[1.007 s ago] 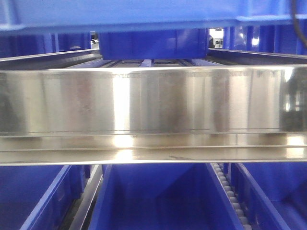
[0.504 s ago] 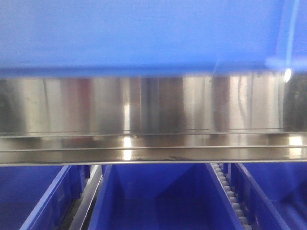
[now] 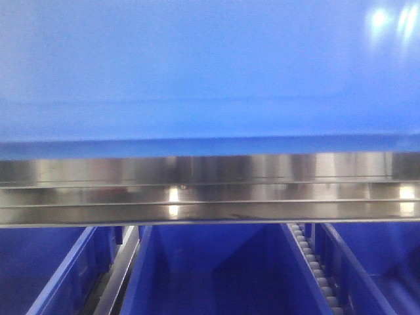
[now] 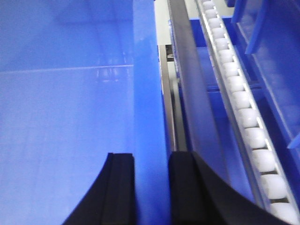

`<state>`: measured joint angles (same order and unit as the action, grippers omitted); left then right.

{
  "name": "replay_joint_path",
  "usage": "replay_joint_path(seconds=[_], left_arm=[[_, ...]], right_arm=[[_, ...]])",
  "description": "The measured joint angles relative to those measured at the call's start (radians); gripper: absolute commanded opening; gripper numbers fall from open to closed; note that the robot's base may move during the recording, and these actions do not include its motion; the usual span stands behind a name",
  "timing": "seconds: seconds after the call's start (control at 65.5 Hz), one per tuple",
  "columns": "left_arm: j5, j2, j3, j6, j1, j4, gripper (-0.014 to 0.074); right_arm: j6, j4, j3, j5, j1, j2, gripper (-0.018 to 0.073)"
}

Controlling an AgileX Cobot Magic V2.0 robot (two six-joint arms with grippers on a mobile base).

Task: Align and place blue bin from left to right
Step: 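Lift the gripped blue bin with both grippers and pull it off the shelf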

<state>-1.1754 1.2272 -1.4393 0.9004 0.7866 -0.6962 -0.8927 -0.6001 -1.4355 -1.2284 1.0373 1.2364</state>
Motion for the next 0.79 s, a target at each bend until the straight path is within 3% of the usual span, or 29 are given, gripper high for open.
replay_joint_path(seconds=[0.794], left_arm=[[-0.009, -0.002, 0.000, 0.002, 0.004, -0.017, -0.0111]], right_arm=[[-0.006, -0.007, 0.002, 0.013, 0.004, 0.000, -0.0078]])
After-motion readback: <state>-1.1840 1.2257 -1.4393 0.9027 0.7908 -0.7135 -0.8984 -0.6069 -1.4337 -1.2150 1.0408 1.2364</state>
